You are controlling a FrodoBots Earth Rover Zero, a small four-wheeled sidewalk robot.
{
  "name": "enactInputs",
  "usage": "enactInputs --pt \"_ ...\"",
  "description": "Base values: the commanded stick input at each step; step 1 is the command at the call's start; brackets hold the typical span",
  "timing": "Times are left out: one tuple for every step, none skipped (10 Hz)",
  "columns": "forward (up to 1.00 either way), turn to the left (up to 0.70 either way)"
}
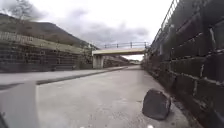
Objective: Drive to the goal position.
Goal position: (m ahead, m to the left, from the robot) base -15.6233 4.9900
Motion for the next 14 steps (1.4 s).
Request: enactInputs --pt "0.00 -0.45" --pt "0.10 0.00" --pt "0.34 0.00" --pt "0.58 0.00" --pt "0.70 0.00" --pt "0.70 0.00" --pt "0.70 0.00" --pt "0.70 -0.05" --pt "0.70 -0.15" --pt "0.70 -0.24" --pt "0.70 0.00" --pt "0.70 0.00" --pt "0.70 0.00" --pt "0.70 0.08"
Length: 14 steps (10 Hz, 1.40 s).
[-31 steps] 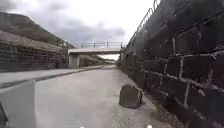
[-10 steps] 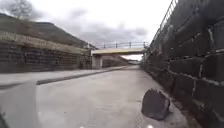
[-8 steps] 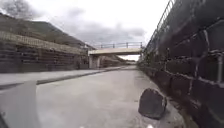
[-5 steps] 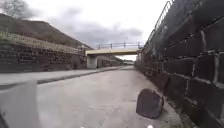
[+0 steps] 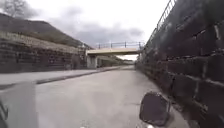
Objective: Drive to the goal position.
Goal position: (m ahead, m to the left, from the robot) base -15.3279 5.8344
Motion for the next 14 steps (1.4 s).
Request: enactInputs --pt "0.70 0.18" --pt "0.70 0.27" --pt "0.70 0.18" --pt "0.70 0.08" --pt "0.70 0.00" --pt "0.70 0.00" --pt "0.70 0.00" --pt "0.70 0.00" --pt "0.70 0.00" --pt "0.70 0.00" --pt "0.70 0.00" --pt "0.70 0.00" --pt "0.70 0.00" --pt "0.70 0.00"
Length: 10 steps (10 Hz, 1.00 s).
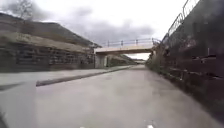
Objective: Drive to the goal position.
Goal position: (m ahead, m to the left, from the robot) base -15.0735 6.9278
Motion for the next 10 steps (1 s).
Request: enactInputs --pt "0.70 0.00" --pt "0.70 0.00" --pt "0.70 0.00" --pt "0.70 0.00" --pt "0.70 0.00" --pt "0.70 0.00" --pt "0.70 0.00" --pt "0.70 0.00" --pt "0.70 0.00" --pt "0.70 0.00"
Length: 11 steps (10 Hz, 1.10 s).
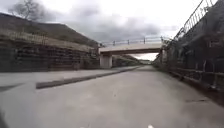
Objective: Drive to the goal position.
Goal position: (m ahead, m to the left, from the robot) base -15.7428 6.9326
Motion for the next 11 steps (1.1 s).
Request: enactInputs --pt "0.70 0.00" --pt "0.70 0.00" --pt "0.70 0.00" --pt "0.70 0.00" --pt "0.70 0.00" --pt "0.70 0.00" --pt "0.70 0.00" --pt "0.70 0.00" --pt "0.70 0.00" --pt "0.70 0.00" --pt "0.57 -0.30"
